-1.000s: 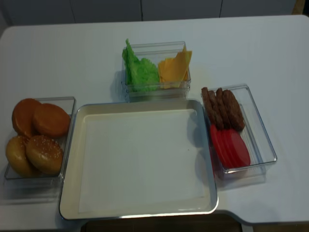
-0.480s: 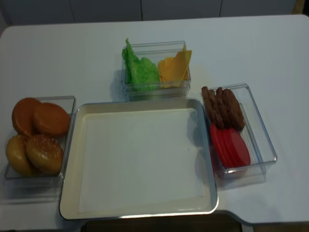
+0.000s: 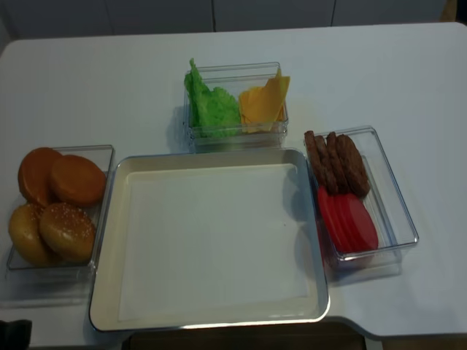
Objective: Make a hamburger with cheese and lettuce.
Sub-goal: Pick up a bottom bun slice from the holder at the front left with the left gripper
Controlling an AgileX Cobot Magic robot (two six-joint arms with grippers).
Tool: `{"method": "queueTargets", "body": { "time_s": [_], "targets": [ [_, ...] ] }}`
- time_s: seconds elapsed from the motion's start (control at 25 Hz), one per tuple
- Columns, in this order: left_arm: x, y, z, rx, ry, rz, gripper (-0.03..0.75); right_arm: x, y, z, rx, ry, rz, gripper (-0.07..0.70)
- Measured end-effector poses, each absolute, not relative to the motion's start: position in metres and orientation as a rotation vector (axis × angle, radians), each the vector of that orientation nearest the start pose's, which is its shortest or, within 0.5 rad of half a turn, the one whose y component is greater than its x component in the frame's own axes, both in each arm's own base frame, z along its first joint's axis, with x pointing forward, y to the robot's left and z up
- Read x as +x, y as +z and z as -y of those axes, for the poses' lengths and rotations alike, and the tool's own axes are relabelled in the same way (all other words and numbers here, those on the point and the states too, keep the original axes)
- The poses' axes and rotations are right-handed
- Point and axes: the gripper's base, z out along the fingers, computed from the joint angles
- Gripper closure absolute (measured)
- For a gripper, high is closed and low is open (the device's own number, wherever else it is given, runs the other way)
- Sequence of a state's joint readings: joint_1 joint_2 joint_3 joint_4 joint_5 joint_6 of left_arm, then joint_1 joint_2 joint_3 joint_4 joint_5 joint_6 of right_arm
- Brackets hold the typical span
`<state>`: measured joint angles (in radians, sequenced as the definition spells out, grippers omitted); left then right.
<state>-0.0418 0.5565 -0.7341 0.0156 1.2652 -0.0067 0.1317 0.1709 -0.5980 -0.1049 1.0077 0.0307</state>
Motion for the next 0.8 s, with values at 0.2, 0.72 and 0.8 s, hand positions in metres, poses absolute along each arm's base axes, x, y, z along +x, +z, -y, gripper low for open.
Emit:
{"method": "queueTargets", "body": {
  "time_s": [0.2,0.72,0.8],
  "targets": [
    [0.076,0.317,0.006,0.043,-0.056,-2.6,0.106,0.02,0.316,0.005,-0.083,-0.005,-1.975,0.584],
    [0.129,0.334,0.016,0.04,-0.184,-2.698,0.106,0.048,0.321,-0.015,-0.059,0.255,-2.151,0.584],
    [0.14,0.337,0.017,0.049,-0.183,-2.71,0.106,0.056,0.326,-0.018,-0.053,0.288,-2.179,0.582]
  ]
}}
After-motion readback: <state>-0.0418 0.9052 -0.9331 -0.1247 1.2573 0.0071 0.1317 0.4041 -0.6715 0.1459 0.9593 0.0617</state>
